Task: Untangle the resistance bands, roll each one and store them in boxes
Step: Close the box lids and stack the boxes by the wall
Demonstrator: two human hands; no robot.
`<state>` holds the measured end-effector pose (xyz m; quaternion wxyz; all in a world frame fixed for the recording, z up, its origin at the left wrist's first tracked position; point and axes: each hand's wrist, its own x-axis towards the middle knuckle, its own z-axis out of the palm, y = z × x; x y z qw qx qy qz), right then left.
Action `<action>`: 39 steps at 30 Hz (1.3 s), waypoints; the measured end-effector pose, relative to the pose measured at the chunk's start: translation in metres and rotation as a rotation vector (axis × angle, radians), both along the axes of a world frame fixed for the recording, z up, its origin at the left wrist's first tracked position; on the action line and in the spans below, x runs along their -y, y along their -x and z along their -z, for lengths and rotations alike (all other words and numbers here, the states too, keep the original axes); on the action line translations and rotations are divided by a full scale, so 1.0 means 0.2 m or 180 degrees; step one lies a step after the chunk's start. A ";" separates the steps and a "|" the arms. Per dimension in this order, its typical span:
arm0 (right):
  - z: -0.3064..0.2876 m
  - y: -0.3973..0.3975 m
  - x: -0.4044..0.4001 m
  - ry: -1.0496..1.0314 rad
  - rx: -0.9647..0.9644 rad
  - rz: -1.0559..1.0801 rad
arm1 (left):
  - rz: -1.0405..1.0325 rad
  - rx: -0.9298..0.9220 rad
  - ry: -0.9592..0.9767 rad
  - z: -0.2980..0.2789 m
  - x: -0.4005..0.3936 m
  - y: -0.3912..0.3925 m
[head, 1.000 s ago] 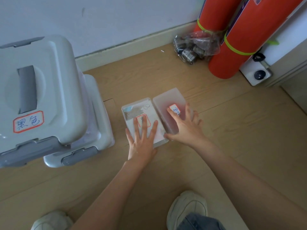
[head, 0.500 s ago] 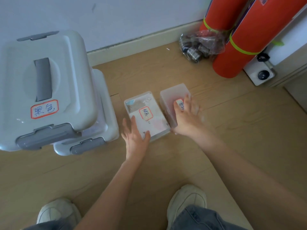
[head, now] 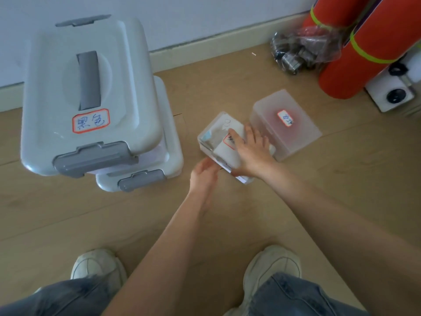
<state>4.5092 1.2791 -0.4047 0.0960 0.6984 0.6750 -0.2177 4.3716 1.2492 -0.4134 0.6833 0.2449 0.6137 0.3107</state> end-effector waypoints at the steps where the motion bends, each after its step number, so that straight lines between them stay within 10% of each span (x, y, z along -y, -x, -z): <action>1: 0.00 0.00 0.00 -0.0027 -0.0047 0.0023 | -0.0123 0.0286 -0.0009 -0.01 -0.02 0.00; 8: -0.02 -0.03 0.00 0.0086 -0.0234 -0.0023 | -0.0467 0.0945 0.0262 -0.02 -0.07 -0.03; 18: 0.14 0.11 0.19 -0.0457 0.0448 0.0192 | -0.0161 -0.0616 0.0205 0.08 -0.15 -0.08; 32: 0.13 0.11 0.26 -0.0354 0.0534 0.0299 | -0.0690 -0.0438 0.0017 0.04 -0.36 -0.14; 39: -0.02 -0.14 0.18 0.0296 -0.0276 -0.0223 | 0.0541 -0.0489 0.0279 0.04 -0.16 -0.11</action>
